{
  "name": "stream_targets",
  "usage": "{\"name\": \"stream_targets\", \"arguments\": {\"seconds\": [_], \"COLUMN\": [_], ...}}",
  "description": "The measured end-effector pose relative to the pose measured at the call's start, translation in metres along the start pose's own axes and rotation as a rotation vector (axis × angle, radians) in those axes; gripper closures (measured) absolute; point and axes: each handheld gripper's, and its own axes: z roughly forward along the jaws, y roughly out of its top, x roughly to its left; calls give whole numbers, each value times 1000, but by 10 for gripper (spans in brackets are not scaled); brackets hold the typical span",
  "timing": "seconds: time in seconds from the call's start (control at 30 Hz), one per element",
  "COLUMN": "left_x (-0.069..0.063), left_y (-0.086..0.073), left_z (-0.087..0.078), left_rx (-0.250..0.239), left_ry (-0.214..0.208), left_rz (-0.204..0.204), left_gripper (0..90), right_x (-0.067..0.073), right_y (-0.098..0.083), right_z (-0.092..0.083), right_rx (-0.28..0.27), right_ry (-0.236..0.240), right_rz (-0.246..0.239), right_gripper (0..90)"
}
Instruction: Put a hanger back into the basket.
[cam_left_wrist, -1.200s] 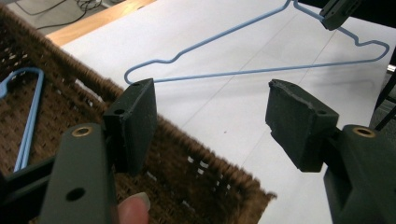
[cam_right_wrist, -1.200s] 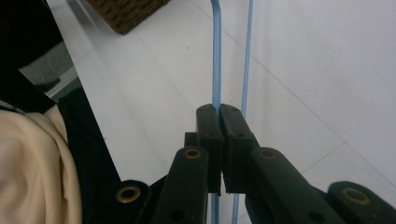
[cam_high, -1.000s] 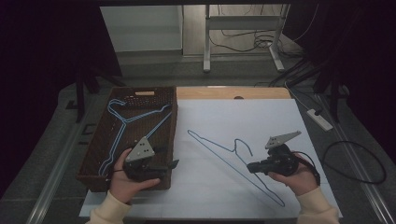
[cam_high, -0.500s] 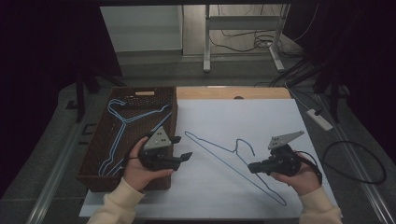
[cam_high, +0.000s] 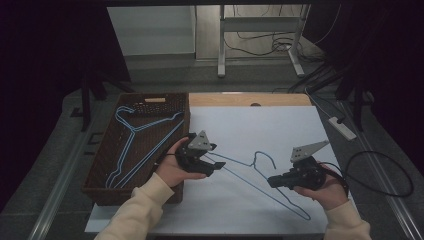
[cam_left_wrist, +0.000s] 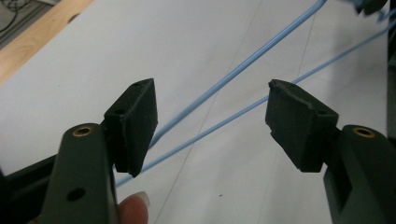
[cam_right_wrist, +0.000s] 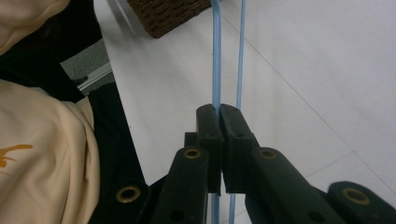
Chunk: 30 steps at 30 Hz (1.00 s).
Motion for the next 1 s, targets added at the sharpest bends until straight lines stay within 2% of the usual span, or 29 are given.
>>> {"name": "stream_targets", "arguments": {"seconds": [0.1, 0.2, 0.4, 0.5, 0.57, 0.63, 0.7, 0.83, 0.93, 1.0], "left_x": [-1, -2, -6, -8, -10, -12, -14, -20, -23, -24], "left_y": [7, 12, 17, 18, 19, 20, 21, 23, 24, 24], "left_z": [7, 8, 18, 22, 25, 26, 26, 24, 21, 18], "left_rx": [49, 33, 77, 96, 124, 133, 143, 152, 150, 142], "left_ry": [3, -31, -56, -61, -51, -50, -51, -72, -83, -86], "left_rz": [70, 86, 138, 161, 186, 201, 222, 245, 227, 204], "left_gripper": [367, 401, 483, 572, 671, 709, 753, 828, 860, 860], "right_x": [1, 1, 3, 3, 3, 2, 0, -4, -8, -9], "right_y": [0, -1, -1, -1, -1, -1, -2, -4, -6, -7], "right_z": [-2, -3, -6, -6, -6, -6, -7, -11, -12, -12], "right_rx": [1, 1, -2, -3, -2, -4, -10, -26, -47, -55], "right_ry": [12, 22, 36, 41, 43, 40, 19, -78, -140, -146], "right_rz": [-11, -25, -45, -51, -54, -51, -44, -37, -32, -26], "right_gripper": [882, 882, 882, 882, 881, 881, 880, 877, 868, 861]}}
